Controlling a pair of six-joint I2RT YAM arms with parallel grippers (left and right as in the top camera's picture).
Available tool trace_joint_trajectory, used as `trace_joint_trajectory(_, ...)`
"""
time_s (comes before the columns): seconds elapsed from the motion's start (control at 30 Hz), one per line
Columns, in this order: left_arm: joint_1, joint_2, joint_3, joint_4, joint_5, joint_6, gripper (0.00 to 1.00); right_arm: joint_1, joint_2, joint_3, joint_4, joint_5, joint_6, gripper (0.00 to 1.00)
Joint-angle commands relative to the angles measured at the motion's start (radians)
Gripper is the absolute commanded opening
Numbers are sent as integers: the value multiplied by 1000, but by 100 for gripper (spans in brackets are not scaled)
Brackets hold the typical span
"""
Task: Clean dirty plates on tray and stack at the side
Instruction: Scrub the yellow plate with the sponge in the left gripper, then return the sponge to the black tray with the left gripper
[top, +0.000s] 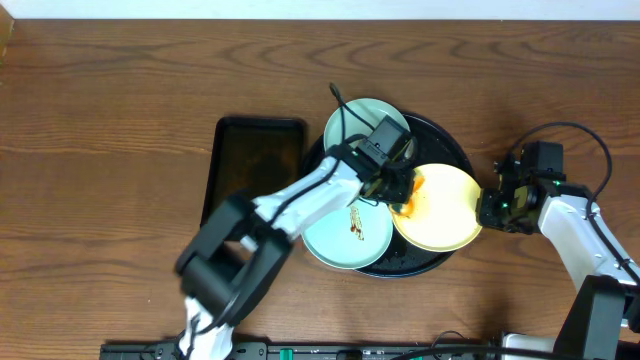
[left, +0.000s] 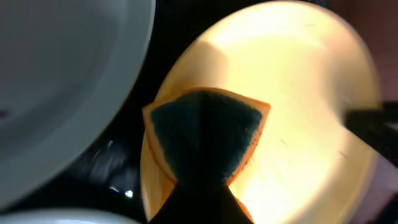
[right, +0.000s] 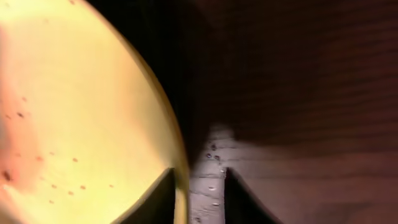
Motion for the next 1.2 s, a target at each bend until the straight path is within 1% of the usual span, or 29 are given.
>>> trace_joint_trajectory(0.0, 5, -125, 7, -29, -63, 59, 8, 0, 8, -6, 2, 15, -7, 35)
trace_joint_trajectory(0.07, 5, -156, 7, -67, -107, 70, 7, 0, 8, -6, 2, 11, -6, 38)
trace_joint_trajectory(0.23, 19, -178, 7, -203, -254, 69, 8, 0, 8, -7, 5, -35, -6, 38)
trace_joint_trajectory(0.37, 68, -179, 7, -294, -361, 69, 7, 0, 8, -16, 10, -37, -6, 39)
trace_joint_trajectory(0.53, 180, -183, 7, -341, -385, 70, 7, 0, 8, -45, 43, -37, -6, 35)
trace_joint_trajectory(0.6, 232, -184, 7, -353, -383, 69, 8, 0, 8, -53, 59, -37, -6, 30)
trace_joint_trajectory(0.67, 282, -185, 7, -360, -383, 69, 7, 0, 8, -53, 66, -37, -6, 18)
trace_joint_trajectory(0.8, 367, -189, 7, -378, -383, 70, 7, 0, 8, -53, 90, -36, -6, 1)
trace_joint_trajectory(0.97, 449, -190, 7, -399, -374, 69, 8, 0, 5, -51, 120, -18, -6, 1)
trace_joint_trajectory(1.17, 499, -216, 7, -429, -372, 74, 7, 0, -59, -24, 111, 113, 5, 1)
